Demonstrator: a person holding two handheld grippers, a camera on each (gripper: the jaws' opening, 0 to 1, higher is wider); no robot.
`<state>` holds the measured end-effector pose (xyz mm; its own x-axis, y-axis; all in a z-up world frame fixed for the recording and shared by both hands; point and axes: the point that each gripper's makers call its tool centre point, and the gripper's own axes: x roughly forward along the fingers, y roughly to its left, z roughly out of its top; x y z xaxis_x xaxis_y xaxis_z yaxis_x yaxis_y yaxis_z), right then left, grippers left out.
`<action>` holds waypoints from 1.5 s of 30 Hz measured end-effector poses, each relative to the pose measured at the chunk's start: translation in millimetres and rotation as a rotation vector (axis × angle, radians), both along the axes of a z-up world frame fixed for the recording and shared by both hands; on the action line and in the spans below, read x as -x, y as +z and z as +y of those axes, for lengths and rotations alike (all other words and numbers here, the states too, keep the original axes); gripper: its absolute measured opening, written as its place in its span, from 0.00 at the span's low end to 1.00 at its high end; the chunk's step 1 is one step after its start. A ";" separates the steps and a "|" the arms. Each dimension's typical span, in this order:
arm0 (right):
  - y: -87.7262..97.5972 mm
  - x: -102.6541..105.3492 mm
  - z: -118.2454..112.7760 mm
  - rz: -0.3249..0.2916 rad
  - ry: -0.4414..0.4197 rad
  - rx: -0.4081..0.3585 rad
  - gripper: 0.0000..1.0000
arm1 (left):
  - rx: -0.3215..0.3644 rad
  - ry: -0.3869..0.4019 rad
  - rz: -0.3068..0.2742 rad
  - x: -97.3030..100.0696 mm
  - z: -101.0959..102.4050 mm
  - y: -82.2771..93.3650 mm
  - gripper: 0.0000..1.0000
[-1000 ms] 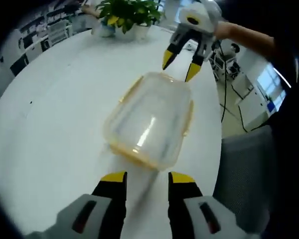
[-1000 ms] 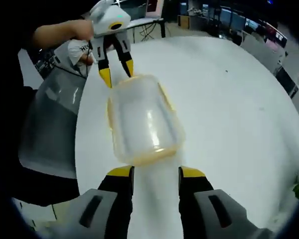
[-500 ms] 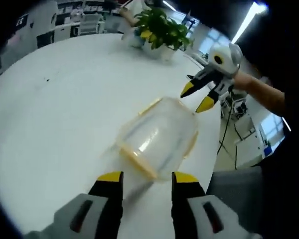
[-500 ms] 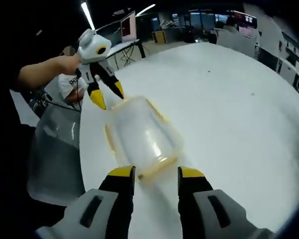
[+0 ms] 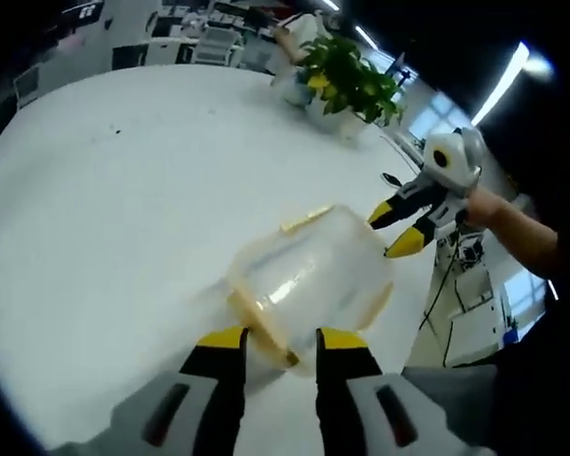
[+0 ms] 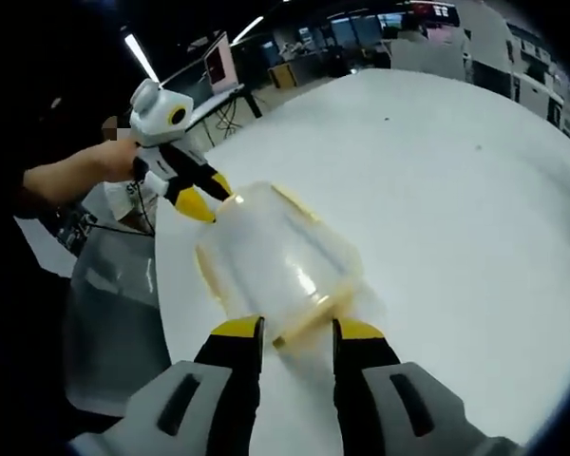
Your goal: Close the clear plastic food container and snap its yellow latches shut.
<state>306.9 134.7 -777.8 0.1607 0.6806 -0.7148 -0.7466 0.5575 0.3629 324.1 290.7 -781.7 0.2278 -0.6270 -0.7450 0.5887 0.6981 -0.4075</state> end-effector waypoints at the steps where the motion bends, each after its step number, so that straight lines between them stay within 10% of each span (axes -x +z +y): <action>1: -0.3 -0.3 0.2 0.005 -0.003 -0.002 0.26 | 0.002 0.002 0.001 0.2 0.1 -0.2 0.22; 15: 0.1 -21.8 5.4 -0.065 -0.039 -0.038 0.19 | 0.022 0.042 0.046 -0.6 4.3 1.7 0.12; 27: 0.1 -3.2 3.5 0.018 -0.020 -0.013 0.20 | -0.007 0.063 0.046 4.1 -0.3 1.0 0.14; 39: 1.1 -3.8 3.6 -0.011 -0.005 0.032 0.22 | -0.026 0.105 -0.002 4.2 0.7 2.4 0.15; 45: 2.5 -4.1 4.4 -0.059 0.054 0.098 0.23 | -0.106 0.037 -0.142 1.1 -0.1 7.3 0.16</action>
<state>311.0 139.1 -775.3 0.1696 0.6166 -0.7688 -0.7953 0.5463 0.2628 323.0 290.6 -774.4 0.3570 -0.5360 -0.7650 0.6080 0.7550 -0.2453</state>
